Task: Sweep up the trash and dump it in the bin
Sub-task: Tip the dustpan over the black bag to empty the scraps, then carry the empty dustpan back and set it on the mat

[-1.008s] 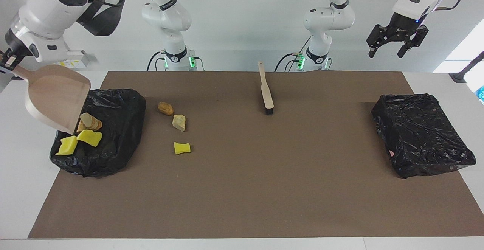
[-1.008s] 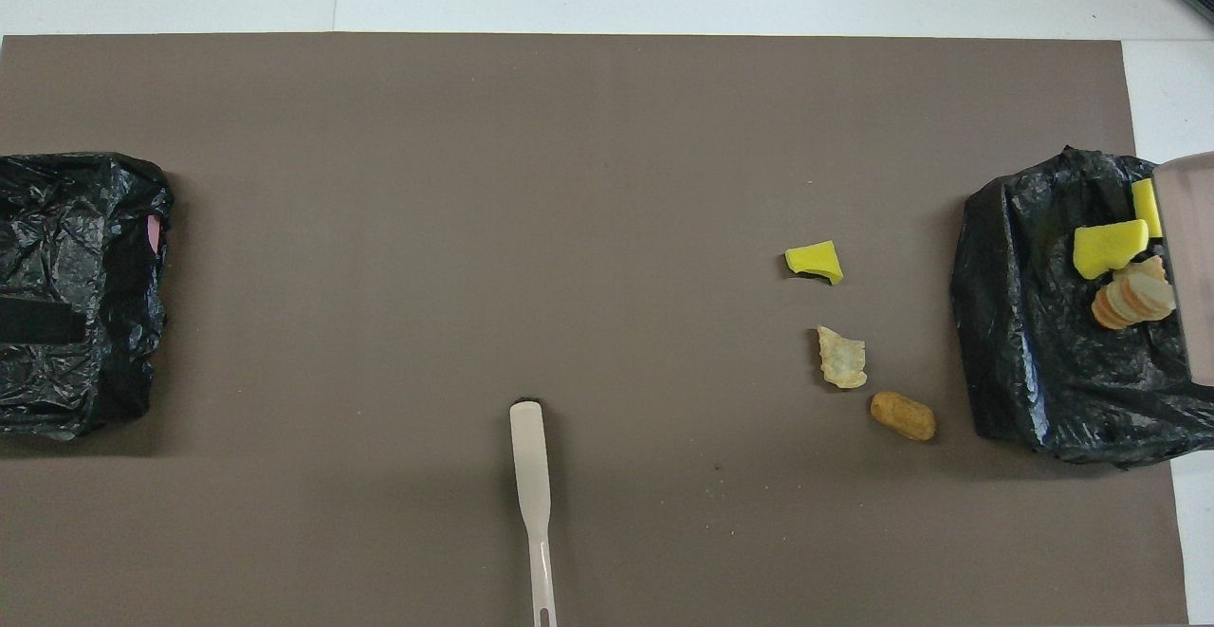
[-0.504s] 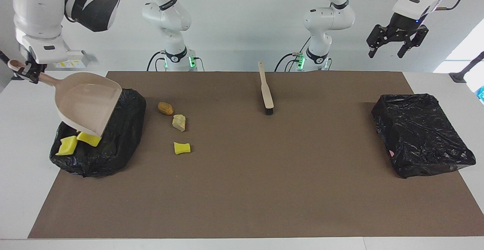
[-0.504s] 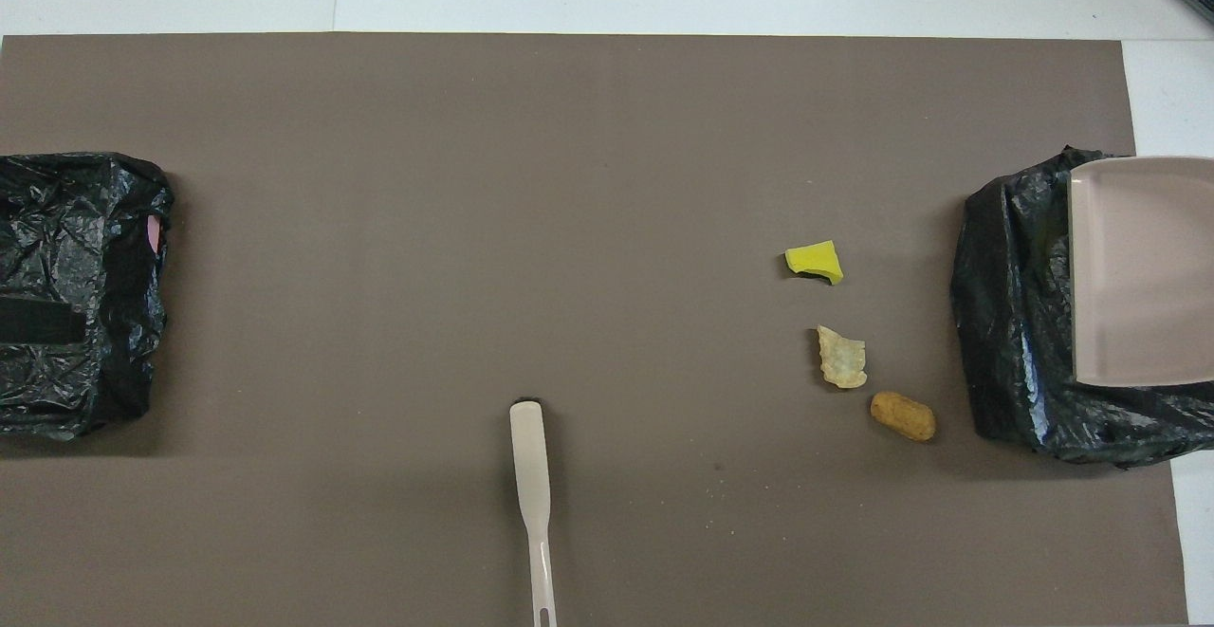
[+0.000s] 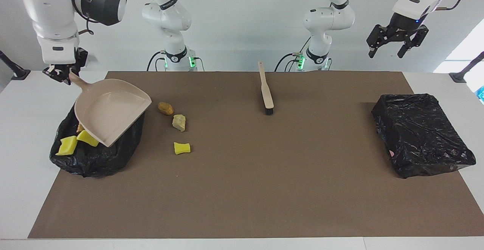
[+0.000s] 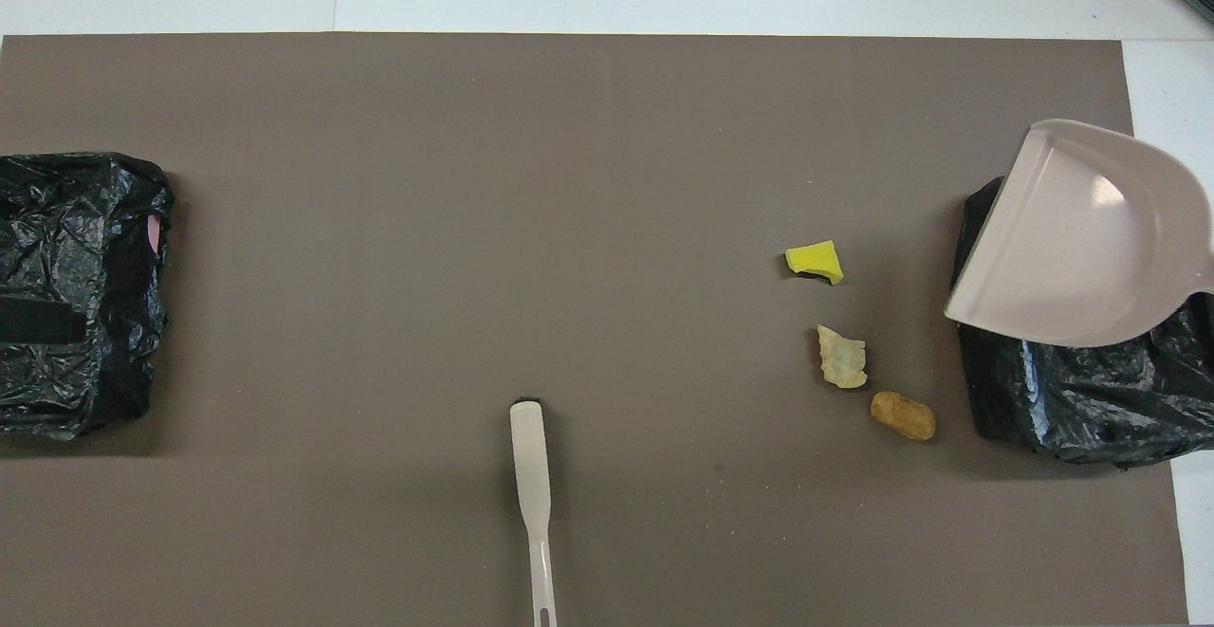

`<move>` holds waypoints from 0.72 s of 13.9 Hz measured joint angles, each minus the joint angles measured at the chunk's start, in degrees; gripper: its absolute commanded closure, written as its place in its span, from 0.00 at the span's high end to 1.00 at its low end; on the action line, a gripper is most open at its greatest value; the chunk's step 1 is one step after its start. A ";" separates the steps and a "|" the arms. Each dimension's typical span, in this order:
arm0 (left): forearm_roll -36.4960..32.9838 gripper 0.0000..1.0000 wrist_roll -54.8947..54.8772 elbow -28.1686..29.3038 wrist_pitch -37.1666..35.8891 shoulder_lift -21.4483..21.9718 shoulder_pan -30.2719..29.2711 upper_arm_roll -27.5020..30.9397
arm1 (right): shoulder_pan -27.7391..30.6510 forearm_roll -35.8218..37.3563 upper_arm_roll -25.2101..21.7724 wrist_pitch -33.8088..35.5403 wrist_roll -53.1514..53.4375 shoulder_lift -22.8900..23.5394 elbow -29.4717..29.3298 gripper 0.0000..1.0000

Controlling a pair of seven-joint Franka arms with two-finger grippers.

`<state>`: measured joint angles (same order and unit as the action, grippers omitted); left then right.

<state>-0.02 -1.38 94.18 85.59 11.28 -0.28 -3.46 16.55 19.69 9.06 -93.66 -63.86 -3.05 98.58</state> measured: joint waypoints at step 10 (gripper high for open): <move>0.00 1.00 0.00 0.00 0.00 0.00 0.00 0.00 | -18.02 -15.45 0.48 -1.50 49.21 3.08 1.64 0.00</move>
<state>-0.02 -1.38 94.18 85.59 11.28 -0.28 -3.46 -1.47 4.24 9.53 -95.16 -14.64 0.03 100.21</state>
